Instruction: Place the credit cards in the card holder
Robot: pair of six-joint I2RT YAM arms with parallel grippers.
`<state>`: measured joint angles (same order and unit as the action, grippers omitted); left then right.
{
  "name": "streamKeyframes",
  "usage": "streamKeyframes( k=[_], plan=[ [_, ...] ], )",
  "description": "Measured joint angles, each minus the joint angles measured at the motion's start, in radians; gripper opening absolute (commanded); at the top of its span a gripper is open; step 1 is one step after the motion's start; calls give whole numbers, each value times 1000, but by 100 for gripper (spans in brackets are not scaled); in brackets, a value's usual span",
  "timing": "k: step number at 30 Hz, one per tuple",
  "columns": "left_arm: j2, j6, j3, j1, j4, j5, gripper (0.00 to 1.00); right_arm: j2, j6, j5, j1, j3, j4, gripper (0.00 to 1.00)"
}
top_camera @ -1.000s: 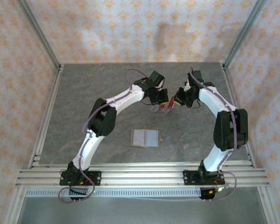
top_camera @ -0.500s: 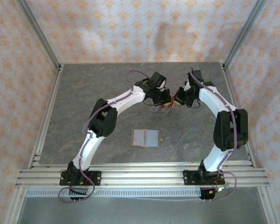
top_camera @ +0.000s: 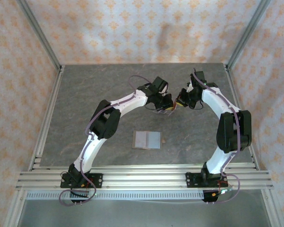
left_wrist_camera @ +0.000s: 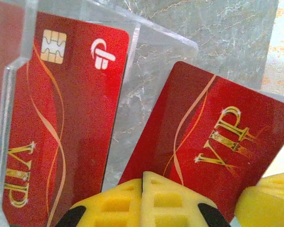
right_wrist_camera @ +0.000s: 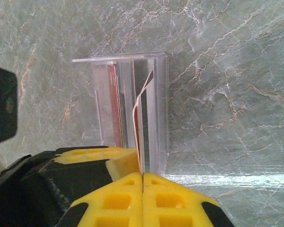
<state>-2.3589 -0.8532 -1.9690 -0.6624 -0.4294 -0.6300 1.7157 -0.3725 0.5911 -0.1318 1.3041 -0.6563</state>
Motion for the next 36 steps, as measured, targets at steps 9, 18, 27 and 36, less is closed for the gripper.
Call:
streamKeyframes(
  k=[9,18,27,36],
  plan=[
    [0,-11,3,-1,8,2,1,0,0,0,0,2,-2,2],
    [0,4,3,-7,7,17,1,0,7,-18,0,8,-18,6],
    [0,24,-3,-13,-2,37,1,0,11,-27,-1,18,-35,7],
    [-2,25,-9,-14,-8,40,1,0,16,-28,-3,20,-37,5]
  ],
)
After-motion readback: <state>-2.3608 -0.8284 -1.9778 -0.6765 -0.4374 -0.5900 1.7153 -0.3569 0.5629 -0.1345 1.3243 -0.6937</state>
